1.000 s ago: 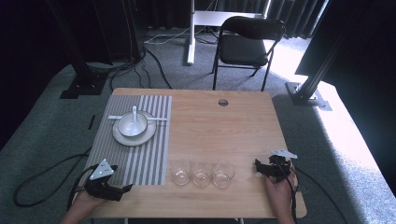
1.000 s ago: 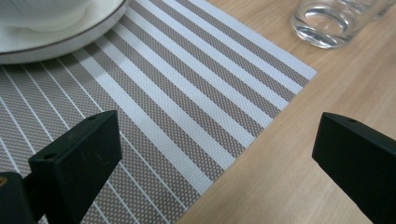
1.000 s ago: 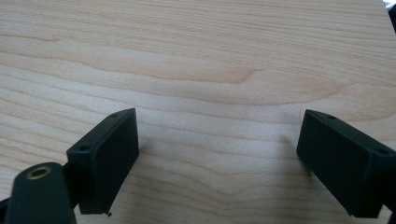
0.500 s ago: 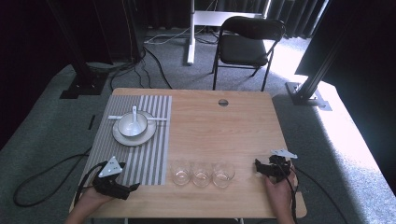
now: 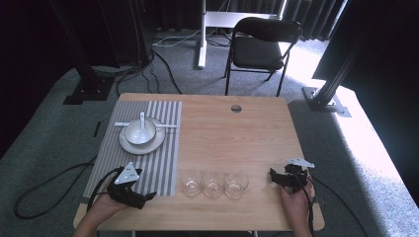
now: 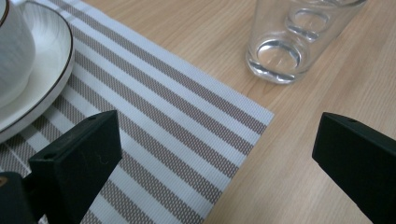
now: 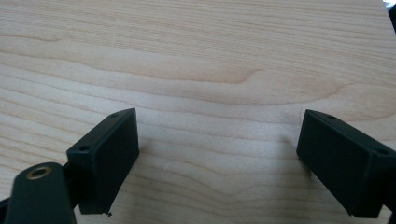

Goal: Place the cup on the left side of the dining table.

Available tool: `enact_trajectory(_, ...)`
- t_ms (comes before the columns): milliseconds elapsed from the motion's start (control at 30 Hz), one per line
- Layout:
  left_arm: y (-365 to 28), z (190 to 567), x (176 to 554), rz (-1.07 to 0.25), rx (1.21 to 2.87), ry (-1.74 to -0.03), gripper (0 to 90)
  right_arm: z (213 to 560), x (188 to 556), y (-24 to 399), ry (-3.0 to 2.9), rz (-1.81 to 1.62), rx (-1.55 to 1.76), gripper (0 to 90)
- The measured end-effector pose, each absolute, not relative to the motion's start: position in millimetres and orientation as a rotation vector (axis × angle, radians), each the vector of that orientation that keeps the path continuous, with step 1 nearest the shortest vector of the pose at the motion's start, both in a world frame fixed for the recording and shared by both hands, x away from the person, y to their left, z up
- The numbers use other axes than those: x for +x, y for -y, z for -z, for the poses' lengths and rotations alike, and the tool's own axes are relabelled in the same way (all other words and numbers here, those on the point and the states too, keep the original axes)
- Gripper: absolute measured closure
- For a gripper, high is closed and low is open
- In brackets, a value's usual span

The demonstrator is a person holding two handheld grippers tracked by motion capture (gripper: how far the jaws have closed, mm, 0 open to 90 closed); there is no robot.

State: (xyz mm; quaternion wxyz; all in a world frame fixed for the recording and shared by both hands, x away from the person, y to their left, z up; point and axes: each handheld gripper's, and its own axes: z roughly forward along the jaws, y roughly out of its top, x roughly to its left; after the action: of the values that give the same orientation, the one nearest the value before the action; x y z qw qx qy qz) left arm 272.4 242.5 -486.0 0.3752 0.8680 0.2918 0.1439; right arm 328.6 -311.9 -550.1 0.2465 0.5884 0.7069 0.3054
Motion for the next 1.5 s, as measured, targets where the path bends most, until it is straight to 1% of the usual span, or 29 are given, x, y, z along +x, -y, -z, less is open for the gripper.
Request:
enact_trajectory(133, -236.1, 483.1, 274.4, -0.349, 2.22, -0.718, 1.8, 550.1, 328.6, 311.9, -1.928, -0.833, 1.606, 12.3)
enact_trajectory(533, -213.1, 470.0, 281.2, -0.351, 2.229, -0.646, 1.8, 550.1, 328.6, 311.9, -1.928, -0.833, 1.605, 12.3)
enact_trajectory(767, -199.0, 466.1, 285.3, -0.326, 2.242, -0.599, 1.8, 550.1, 328.6, 312.0, -1.929, -0.832, 1.604, 12.3)
enact_trajectory(1500, -156.9, 454.1, 295.3, -0.315, 2.285, -0.486, 1.9, 550.2, 328.6, 312.0, -1.928, -0.834, 1.603, 12.3)
